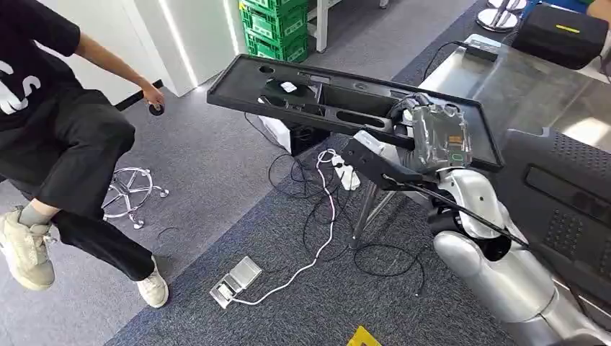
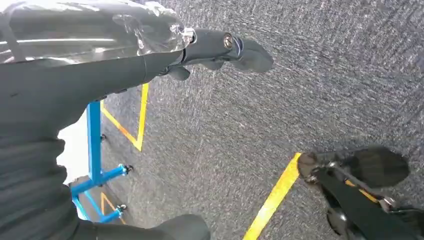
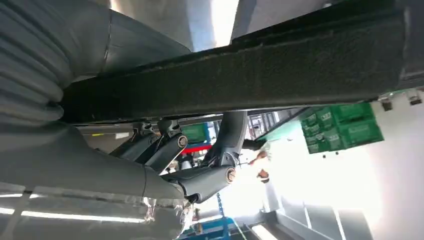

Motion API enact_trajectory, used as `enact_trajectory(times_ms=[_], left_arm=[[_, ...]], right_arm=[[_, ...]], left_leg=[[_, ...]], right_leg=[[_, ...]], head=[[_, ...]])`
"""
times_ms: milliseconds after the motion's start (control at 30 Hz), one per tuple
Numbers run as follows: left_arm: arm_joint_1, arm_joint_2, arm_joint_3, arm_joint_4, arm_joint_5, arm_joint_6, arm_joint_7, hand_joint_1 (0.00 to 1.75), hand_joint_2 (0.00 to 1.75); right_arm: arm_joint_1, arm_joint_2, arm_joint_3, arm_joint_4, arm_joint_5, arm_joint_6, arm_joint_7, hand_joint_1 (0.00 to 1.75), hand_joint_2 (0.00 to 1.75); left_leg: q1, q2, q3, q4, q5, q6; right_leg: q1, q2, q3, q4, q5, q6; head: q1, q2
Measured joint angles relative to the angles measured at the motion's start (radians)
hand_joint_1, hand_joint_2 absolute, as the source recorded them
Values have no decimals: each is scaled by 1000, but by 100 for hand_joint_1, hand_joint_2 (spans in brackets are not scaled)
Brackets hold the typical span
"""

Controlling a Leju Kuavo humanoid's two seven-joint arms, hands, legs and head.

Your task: Take the parts from the cabinet and place them on the table.

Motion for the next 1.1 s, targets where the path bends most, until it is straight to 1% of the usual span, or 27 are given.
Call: enact_trajectory(times_ms=[33, 67, 100, 133, 167, 200, 267, 300, 333, 367, 400, 433, 467, 500, 533, 567, 600, 633, 667, 700, 733, 767, 867, 900, 933, 1067, 1100], left_arm=[[1, 0, 0, 0, 2, 0, 3, 0, 175], [2, 0, 0, 0, 4, 0, 6, 0, 175], [2, 0, 1, 0, 5, 0, 6, 0, 175], [1, 0, 2, 0, 5, 0, 7, 0, 175], [1, 0, 5, 0, 6, 0, 8, 0, 175], [1, 0, 7, 0, 6, 0, 8, 0, 175], [2, 0, 10, 0, 7, 0, 8, 0, 175], [1, 0, 11, 0, 7, 0, 8, 0, 175], [-1, 0, 13, 0, 7, 0, 8, 0, 175], [-2, 0, 15, 0, 7, 0, 8, 0, 175], [-3, 0, 16, 0, 7, 0, 8, 0, 175], [-3, 0, 18, 0, 7, 0, 8, 0, 175], [-2, 0, 18, 0, 7, 0, 8, 0, 175], [-2, 0, 19, 0, 7, 0, 8, 0, 175], [-1, 0, 21, 0, 7, 0, 8, 0, 175], [0, 0, 22, 0, 7, 0, 8, 0, 175], [-1, 0, 22, 0, 7, 0, 8, 0, 175], [-2, 0, 23, 0, 6, 0, 7, 0, 175], [-2, 0, 23, 0, 6, 0, 5, 0, 175], [-2, 0, 23, 0, 5, 0, 3, 0, 175], [-2, 0, 23, 0, 5, 0, 2, 0, 175], [-2, 0, 23, 0, 3, 0, 0, 0, 175], [-2, 0, 23, 0, -1, 0, -3, 0, 175], [-2, 0, 23, 0, -2, 0, -3, 0, 175], [-2, 0, 23, 0, -2, 0, -3, 0, 175], [-2, 0, 23, 0, -2, 0, -3, 0, 175], [-2, 0, 23, 0, -2, 0, 1, 0, 175]], right_arm=[[0, 2, 2, 3, -2, 0, 0, 175, 175], [-1, 3, 5, 5, -5, 0, 0, 175, 175], [-1, 5, 7, 7, -5, 0, 0, 175, 175], [-2, 7, 8, 8, -7, -1, 0, 175, 175], [-4, 8, 8, 8, -7, -1, 0, 175, 175], [-7, 9, 9, 10, -6, -3, 0, 175, 175], [-14, 10, 12, 14, -7, -4, 0, 175, 175], [-14, 10, 14, 16, -8, -4, 0, 175, 175], [-15, 11, 15, 17, -8, -4, 0, 175, 175], [-16, 10, 15, 18, -8, -4, 0, 175, 175], [-20, 10, 15, 20, -8, -4, 0, 175, 175], [-25, 10, 15, 21, -8, -4, 0, 175, 175], [-25, 11, 15, 22, -8, -4, 0, 175, 175], [-24, 11, 15, 24, -8, -4, 0, 175, 175], [-24, 11, 16, 27, -8, -4, 0, 175, 175], [-24, 11, 18, 30, -10, -5, 0, 175, 175], [-24, 11, 18, 31, -10, -5, 0, 175, 175], [-25, 11, 18, 32, -10, -6, 0, 175, 175], [-26, 11, 18, 32, -10, -6, 0, 175, 175], [-27, 11, 18, 33, -11, -7, 0, 175, 175], [-28, 11, 18, 34, -11, -7, 0, 175, 175], [-30, 12, 19, 34, -12, -10, 0, 175, 175], [-30, 12, 19, 39, -13, -11, 0, 175, 175], [-31, 12, 19, 39, -13, -12, 0, 175, 175], [-33, 12, 20, 39, -12, -13, 0, 175, 175], [-33, 12, 20, 39, -12, -14, 0, 175, 175], [-34, 12, 20, 39, -12, -15, 0, 175, 175]], left_leg=[[0, 0, -17, 28, 4, 0], [0, 0, -10, 9, 28, 1], [0, -1, 14, -50, 68, 3], [1, -6, 53, -140, 120, 5], [3, -26, 93, -234, 166, 8], [5, -62, 103, -266, 163, 13], [1, -53, 99, -279, 162, 16], [0, -48, 100, -278, 162, 21], [3, -42, 103, -285, 166, 28], [8, -30, 110, -294, 171, 35], [6, -28, 112, -298, 172, 42], [4, -21, 112, -298, 172, 46], [2, -16, 112, -297, 171, 47], [0, -9, 112, -296, 170, 49], [-1, -2, 112, -296, 169, 50], [-1, 4, 113, -295, 168, 49], [-1, 9, 113, -294, 166, 47], [0, 15, 115, -292, 163, 44], [0, 19, 118, -290, 160, 41], [-1, 22, 119, -288, 157, 37], [-4, 22, 117, -288, 156, 35], [-7, 25, 116, -282, 154, 31], [-2, 38, 123, -288, 154, 14], [2, 30, 122, -278, 144, 6], [3, 16, 117, -254, 127, 3], [3, 14, 113, -248, 121, 3], [3, 4, 72, -157, 67, 1]], right_leg=[[1, 8, 0, 1, 0, 0], [1, 16, 1, 1, 0, 0], [1, 25, 2, 2, 0, 0], [1, 32, 5, 3, -1, 1], [0, 38, 5, 5, -4, 4], [5, 44, -1, 10, -5, 7], [0, 57, -11, 11, 0, 17], [-3, 63, -11, 10, 2, 21], [-1, 71, -11, 9, 2, 29], [-5, 63, -13, 19, -9, 32], [0, 32, -27, 55, -34, 35], [-3, 16, -58, 120, -69, 39], [-5, 7, -98, 203, -106, 42], [-8, 3, -134, 276, -131, 44], [-11, 1, -157, 320, -137, 45], [-12, 1, -152, 306, -117, 46], [-14, -1, -125, 252, -83, 47], [-14, -6, -79, 160, -37, 46], [-14, -21, -30, 70, 1, 44], [-12, -43, -12, 25, -6, 44], [-7, -49, -5, 24, -14, 43], [-3, -35, -8, 16, -7, 34], [3, -17, -10, 17, -8, 19], [-3, -14, -4, 8, -3, 11], [-3, -12, -2, 8, -3, 9], [-3, -11, -2, 8, -3, 8], [-2, -7, -2, 8, -4, 1]], head=[[-2, 0], [-4, 0], [-7, 0], [-10, 0], [-14, 0], [-19, 0], [-10, 0], [-11, 0], [-11, 0], [-11, 0], [-2, 0], [8, 0], [12, 0], [15, 0], [18, 0], [20, 0], [22, 0], [26, 0], [30, 0], [32, 0], [33, 0], [32, 0], [22, 0], [24, 0], [19, 0], [17, 0], [3, 0]])
